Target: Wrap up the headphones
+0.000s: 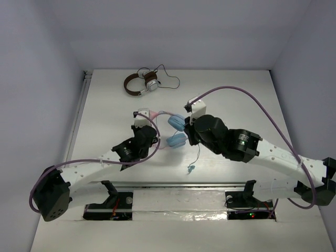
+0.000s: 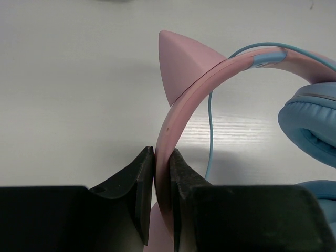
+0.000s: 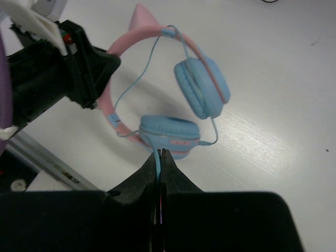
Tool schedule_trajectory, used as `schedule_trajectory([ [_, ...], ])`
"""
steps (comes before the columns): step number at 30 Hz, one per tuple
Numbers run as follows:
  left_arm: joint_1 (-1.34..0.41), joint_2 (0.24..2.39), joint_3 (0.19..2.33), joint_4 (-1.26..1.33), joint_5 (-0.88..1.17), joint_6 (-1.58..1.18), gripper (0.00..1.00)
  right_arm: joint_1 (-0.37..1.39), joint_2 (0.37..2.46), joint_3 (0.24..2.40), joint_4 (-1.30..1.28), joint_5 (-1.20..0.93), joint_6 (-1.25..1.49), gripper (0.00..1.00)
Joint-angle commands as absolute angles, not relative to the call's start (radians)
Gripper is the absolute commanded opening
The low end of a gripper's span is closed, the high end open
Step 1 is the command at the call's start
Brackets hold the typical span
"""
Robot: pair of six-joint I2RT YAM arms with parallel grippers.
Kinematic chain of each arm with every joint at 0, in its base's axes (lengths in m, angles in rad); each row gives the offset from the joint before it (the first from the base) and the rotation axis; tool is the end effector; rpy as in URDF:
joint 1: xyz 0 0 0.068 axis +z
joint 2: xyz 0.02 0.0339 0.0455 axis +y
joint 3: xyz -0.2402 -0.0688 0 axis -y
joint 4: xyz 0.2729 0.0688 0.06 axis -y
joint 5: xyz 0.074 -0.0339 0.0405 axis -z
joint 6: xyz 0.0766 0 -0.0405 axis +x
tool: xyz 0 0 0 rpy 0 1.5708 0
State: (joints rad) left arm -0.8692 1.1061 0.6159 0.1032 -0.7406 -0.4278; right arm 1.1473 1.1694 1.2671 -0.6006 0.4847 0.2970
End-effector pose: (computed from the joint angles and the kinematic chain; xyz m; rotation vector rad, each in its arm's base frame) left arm 0.2346 -0.1975 0.2034 -0.0642 1.8555 -0.1737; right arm 0.1624 0.2735 0.3526 -0.5627 1.9566 0.4136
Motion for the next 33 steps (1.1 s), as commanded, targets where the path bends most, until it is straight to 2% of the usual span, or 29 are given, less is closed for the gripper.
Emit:
schedule_trajectory([
  [1,-0.881,1.023,0.603,0.132,-0.654,-0.494,0.00,1.157,1.183,1.310,-0.577,0.624,0.230,0.00],
  [14,-0.933,0.844,0.560,0.006,-0.476,-0.526,0.00,1.108,1.250,1.252,-0.368,0.759,0.084,0.00],
  [20,-0.933,0.805,0.610,-0.049,-0.382,-0.528,0.00,1.054,1.252,1.226,-0.308,0.813,0.055,0.00],
  [27,-0.933,0.821,0.675,-0.130,-0.433,-0.537,0.00,1.003,1.264,1.196,-0.308,0.799,0.060,0.13],
  [33,-0.933,0.816,0.718,-0.186,-0.476,-0.543,0.00,0.960,1.308,1.201,-0.348,0.801,0.118,0.18],
])
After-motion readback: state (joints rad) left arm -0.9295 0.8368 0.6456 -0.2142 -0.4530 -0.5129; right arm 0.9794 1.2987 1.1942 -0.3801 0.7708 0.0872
